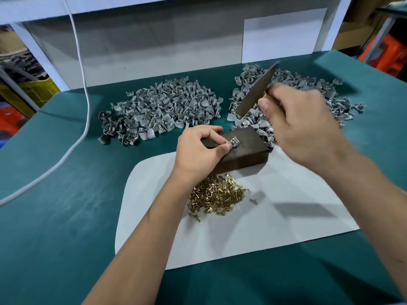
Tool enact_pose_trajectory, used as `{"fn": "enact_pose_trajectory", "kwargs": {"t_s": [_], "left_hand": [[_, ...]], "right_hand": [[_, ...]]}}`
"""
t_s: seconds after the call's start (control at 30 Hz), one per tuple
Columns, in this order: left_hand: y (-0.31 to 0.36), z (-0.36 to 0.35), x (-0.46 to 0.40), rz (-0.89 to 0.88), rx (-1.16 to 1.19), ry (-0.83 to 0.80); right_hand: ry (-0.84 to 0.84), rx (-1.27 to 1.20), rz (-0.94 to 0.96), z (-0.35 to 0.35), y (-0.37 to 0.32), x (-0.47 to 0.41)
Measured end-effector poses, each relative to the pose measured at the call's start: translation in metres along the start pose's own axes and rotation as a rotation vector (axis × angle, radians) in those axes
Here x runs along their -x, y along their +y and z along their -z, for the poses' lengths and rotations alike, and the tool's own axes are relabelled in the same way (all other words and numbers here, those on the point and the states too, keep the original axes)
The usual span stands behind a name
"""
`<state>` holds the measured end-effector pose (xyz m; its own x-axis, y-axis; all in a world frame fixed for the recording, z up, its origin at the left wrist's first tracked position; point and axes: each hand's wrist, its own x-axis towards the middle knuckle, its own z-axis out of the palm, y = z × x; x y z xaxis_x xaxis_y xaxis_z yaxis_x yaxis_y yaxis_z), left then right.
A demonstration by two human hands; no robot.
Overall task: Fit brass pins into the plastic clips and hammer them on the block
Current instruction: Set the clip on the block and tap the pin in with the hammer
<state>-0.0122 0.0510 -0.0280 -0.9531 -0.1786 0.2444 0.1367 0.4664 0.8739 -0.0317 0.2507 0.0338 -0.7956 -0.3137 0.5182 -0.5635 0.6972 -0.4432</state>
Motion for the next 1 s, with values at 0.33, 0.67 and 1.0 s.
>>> {"fn": "enact_pose_trajectory", "kwargs": {"t_s": [0.33,0.67,1.0], "left_hand": [[0.003,-0.001,0.0,0.041,0.04,-0.002],[0.004,-0.001,0.0,0.084,0.048,-0.008],[0.006,0.0,0.001,0.101,0.047,-0.016]], "right_hand": [[-0.075,0.184,0.007,-0.001,-0.021,-0.004],[-0.099,0.227,-0.012,-0.009,-0.022,-0.003],[-0.229,0.268,-0.074,-0.012,-0.02,-0.002]]}}
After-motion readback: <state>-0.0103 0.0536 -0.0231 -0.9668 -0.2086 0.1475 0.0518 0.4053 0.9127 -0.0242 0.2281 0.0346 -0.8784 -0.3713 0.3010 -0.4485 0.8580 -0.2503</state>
